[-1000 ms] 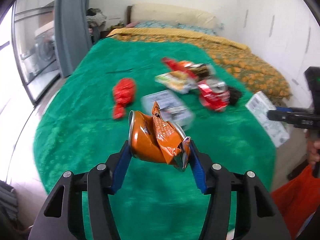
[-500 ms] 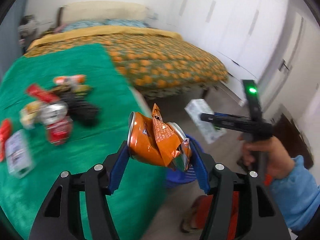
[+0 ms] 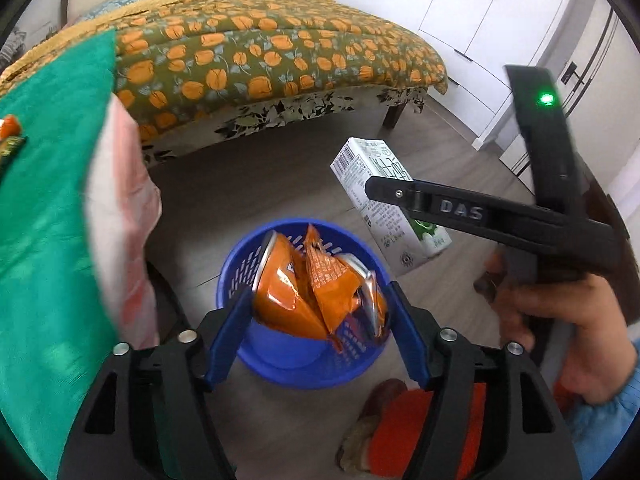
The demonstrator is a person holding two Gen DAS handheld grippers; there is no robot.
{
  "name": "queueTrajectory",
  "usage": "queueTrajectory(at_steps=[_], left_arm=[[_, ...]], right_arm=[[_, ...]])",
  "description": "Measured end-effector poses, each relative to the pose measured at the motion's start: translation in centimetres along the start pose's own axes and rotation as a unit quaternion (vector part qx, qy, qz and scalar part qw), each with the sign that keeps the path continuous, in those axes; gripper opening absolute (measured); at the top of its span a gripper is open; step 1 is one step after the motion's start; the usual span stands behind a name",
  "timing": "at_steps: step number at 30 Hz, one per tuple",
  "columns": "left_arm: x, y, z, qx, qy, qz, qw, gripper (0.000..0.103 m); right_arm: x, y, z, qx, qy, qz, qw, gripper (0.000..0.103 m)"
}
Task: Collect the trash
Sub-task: 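Open both tools to drop the can and carton into the wastebasket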
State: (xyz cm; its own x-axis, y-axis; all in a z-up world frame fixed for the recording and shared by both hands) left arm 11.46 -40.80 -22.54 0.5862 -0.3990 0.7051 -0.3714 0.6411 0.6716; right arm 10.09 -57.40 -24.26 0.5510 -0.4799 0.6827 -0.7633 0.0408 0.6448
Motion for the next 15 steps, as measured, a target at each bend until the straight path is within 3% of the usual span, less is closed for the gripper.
queueTrajectory(at_steps=[1, 2, 3, 8, 15], left_arm=[[-0.1, -0.8, 0.1, 0.000, 0.002, 0.002, 1.0000, 0.077], [0.1, -1.6, 0.2, 0.002, 0.004, 0.002, 1.0000, 0.088], [0.2, -2.3, 0.1, 0.007, 0.005, 0.003, 1.0000, 0.090], [1.0, -1.7, -0.1, 0.009, 0.011, 0.023, 0.9996, 0.096], [1.9, 5.8, 0.3, -0.001, -0.005, 0.094, 0.9955, 0.098]], right_arm=[[0.0, -0.3, 0.3, 0.001, -0.006, -0.001, 1.000, 0.056], [0.1, -0.5, 0.6, 0.003, -0.014, -0.002, 1.000, 0.075], [0.2, -0.5, 1.2, -0.001, -0.027, 0.001, 1.000, 0.082], [1.5, 1.1, 2.7, -0.019, -0.047, 0.036, 0.998, 0.082], [3.6, 4.7, 0.6, -0.021, -0.016, 0.103, 0.994, 0.092]])
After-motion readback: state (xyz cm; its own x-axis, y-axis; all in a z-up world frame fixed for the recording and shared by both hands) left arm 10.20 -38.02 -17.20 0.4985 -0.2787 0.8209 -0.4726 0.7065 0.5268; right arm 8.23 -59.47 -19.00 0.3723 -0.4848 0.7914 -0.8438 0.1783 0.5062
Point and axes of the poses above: each gripper's, at about its wrist camera, not at the fingertips, and y roughly against the way its jaws point, z to its right, x to its top, the point moved 3 cm from there along -y, roughly the way its jaws point, and after that the axes turned 13 degrees about z, right-handed, at the moved point
